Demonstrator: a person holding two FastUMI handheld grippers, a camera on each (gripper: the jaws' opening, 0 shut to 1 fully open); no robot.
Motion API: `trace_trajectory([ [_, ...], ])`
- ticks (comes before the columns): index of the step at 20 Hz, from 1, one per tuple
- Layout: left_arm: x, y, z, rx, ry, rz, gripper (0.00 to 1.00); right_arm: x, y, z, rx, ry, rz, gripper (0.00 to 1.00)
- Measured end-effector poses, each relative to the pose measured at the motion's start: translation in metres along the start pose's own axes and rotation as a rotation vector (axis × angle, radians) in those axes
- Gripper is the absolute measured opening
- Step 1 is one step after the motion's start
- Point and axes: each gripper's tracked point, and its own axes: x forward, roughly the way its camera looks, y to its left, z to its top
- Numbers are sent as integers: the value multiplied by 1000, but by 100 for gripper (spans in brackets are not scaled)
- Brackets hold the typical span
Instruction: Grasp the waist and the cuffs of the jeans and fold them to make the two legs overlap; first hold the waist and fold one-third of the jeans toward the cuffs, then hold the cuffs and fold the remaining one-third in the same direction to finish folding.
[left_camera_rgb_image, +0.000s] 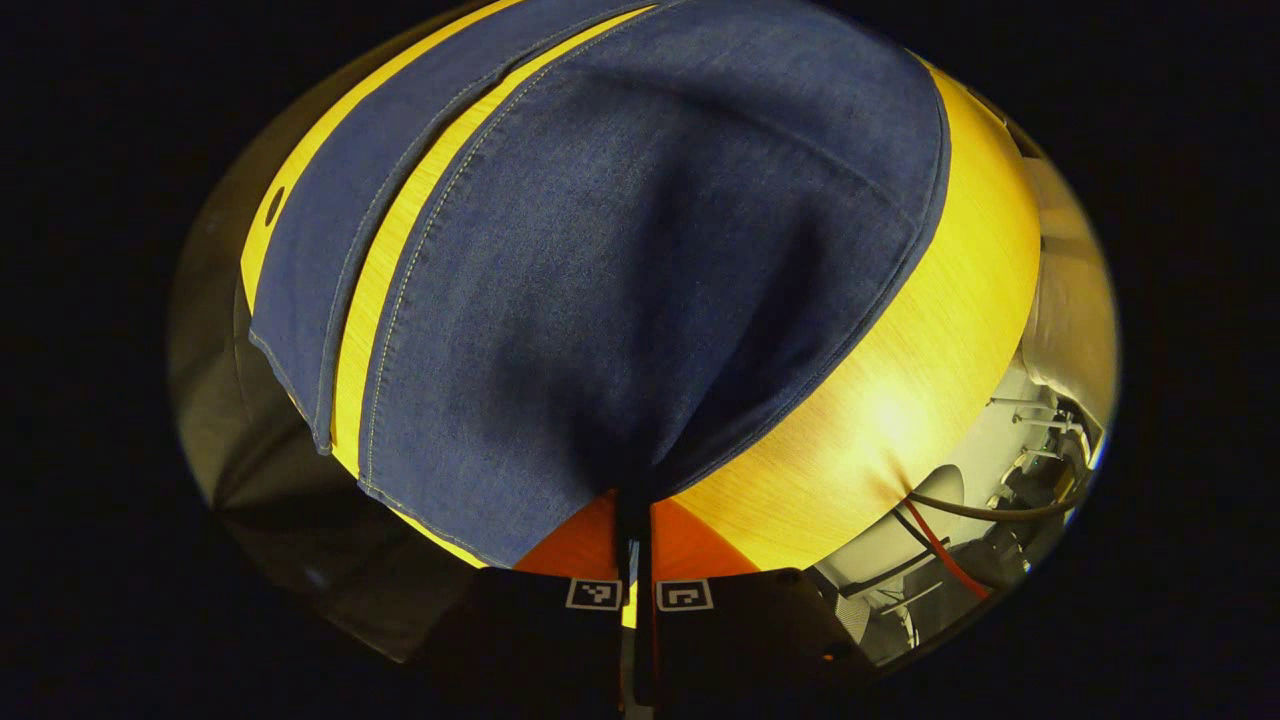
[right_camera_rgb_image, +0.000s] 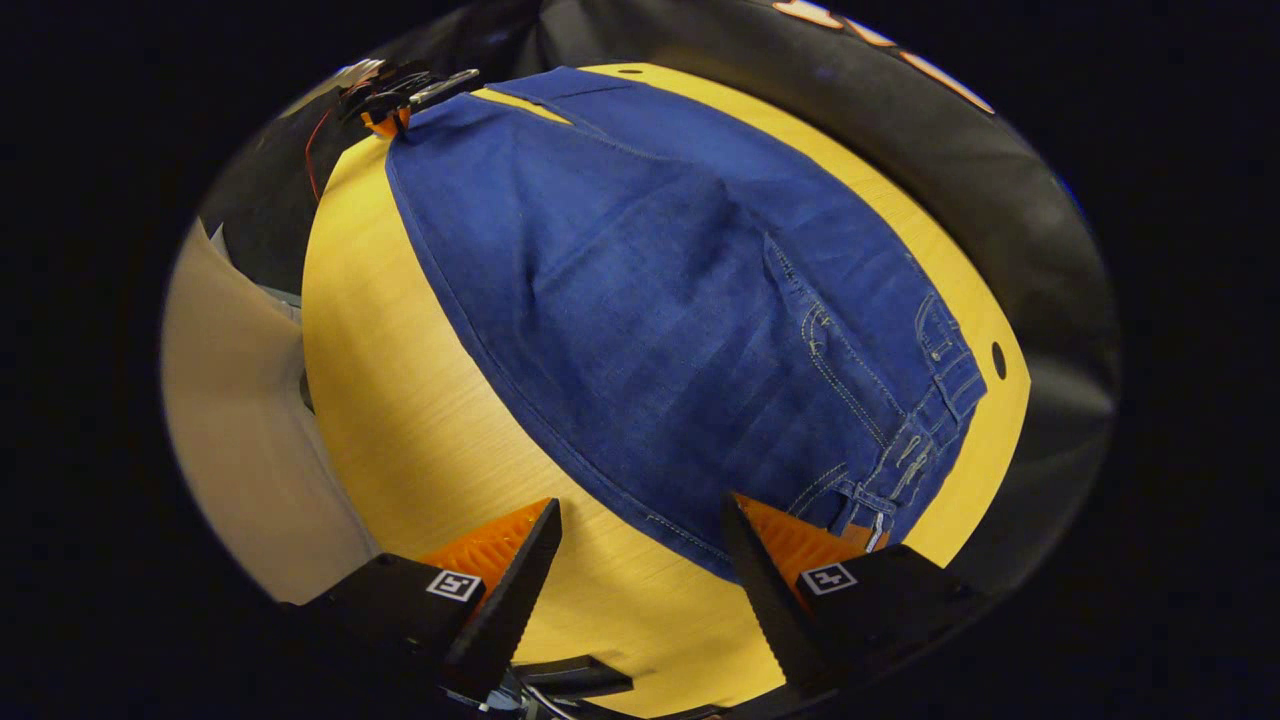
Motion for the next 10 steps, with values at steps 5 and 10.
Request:
trace_trajectory([
  [5, -1, 0, 0, -13, 37, 3, 0, 8, 5, -2, -10, 26, 64, 98],
  [10, 0, 0, 0, -16, 49, 1, 0, 11, -1, -3, 30, 33, 56, 92],
])
